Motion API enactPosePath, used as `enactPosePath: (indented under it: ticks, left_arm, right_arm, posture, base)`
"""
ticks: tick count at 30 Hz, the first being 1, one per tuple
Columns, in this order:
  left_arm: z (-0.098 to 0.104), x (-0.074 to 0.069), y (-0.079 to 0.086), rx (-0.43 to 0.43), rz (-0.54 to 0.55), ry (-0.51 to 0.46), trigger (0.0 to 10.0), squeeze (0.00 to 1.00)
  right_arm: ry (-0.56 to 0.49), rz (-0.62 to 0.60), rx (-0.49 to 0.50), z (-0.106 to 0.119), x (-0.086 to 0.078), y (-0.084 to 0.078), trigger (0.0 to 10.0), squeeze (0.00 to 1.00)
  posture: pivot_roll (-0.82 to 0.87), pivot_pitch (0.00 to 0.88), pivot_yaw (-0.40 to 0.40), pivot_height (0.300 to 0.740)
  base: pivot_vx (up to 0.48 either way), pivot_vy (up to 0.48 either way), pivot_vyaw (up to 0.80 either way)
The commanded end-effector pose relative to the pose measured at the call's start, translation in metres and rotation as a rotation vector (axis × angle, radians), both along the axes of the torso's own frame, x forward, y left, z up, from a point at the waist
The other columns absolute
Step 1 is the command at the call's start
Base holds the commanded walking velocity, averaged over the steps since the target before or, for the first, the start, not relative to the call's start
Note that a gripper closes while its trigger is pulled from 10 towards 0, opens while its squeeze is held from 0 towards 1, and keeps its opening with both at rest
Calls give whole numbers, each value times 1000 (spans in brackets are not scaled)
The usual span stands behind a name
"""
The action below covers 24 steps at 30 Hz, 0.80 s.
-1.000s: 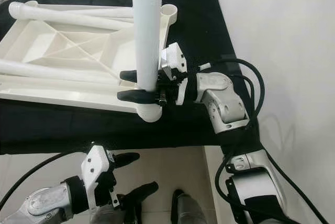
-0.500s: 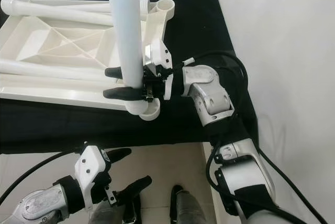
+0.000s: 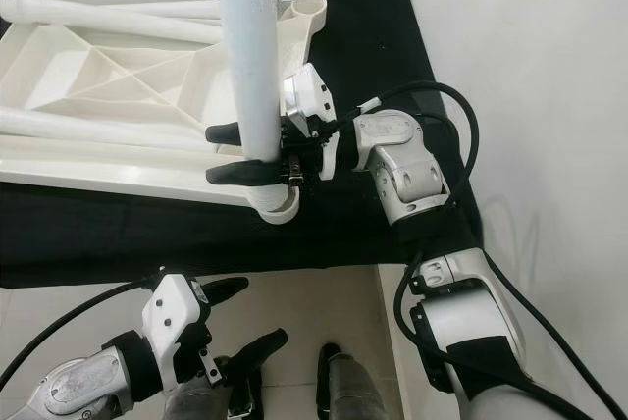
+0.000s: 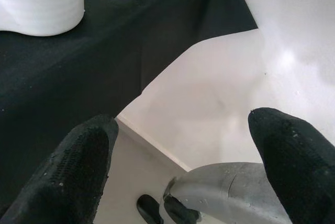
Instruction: Building children table
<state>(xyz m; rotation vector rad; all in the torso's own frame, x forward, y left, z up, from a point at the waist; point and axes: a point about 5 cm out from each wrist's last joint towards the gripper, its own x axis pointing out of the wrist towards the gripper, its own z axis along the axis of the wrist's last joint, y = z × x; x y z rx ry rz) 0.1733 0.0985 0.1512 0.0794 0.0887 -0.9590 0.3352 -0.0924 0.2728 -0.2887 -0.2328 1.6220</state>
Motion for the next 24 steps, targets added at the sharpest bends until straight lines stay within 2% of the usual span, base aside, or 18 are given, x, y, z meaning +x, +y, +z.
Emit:
enactPosePath:
  ticks: [1, 6, 10, 17, 19, 20, 21, 24]
  left_arm:
    - [-2, -5, -2, 0, -6, 11, 10000, 0]
    - [-2, -5, -2, -4, -6, 14, 10000, 0]
    - [-3, -5, -2, -7, -5, 16, 10000, 0]
    - [-2, -6, -2, -11, -5, 17, 10000, 0]
    - [-2, -7, -3, -13, -3, 18, 10000, 0]
    - [-2, -7, -3, -13, -3, 18, 10000, 0]
    - [-2, -8, -3, -15, 0, 21, 10000, 0]
    - [-2, -8, -3, -16, 1, 22, 10000, 0]
  right_arm:
    - [75, 6, -55, -19, 0, -1, 10000, 0]
    - [101, 82, -115, -22, -3, -2, 10000, 0]
    - [77, 123, -179, -23, -4, 2, 10000, 0]
    - [60, 169, -228, -22, -5, 7, 10000, 0]
    - [35, 214, -289, -21, -8, 13, 10000, 0]
    - [35, 214, -289, -21, -8, 13, 10000, 0]
    - [7, 256, -361, -21, -11, 19, 10000, 0]
    - [-6, 274, -393, -21, -13, 22, 10000, 0]
  posture:
    - [152, 389, 22, 740]
    - [150, 395, 20, 740]
    - [144, 400, 16, 740]
    - [147, 406, 10, 740]
    - [151, 410, 7, 740]
    - [151, 410, 7, 740]
    - [150, 411, 6, 740]
    - [150, 412, 5, 740]
  base:
    - [0, 0, 0]
    - [0, 0, 0]
    - [0, 0, 0]
    - [0, 0, 0]
    - [0, 0, 0]
    - [0, 0, 0]
    - [0, 0, 0]
    - [0, 0, 0]
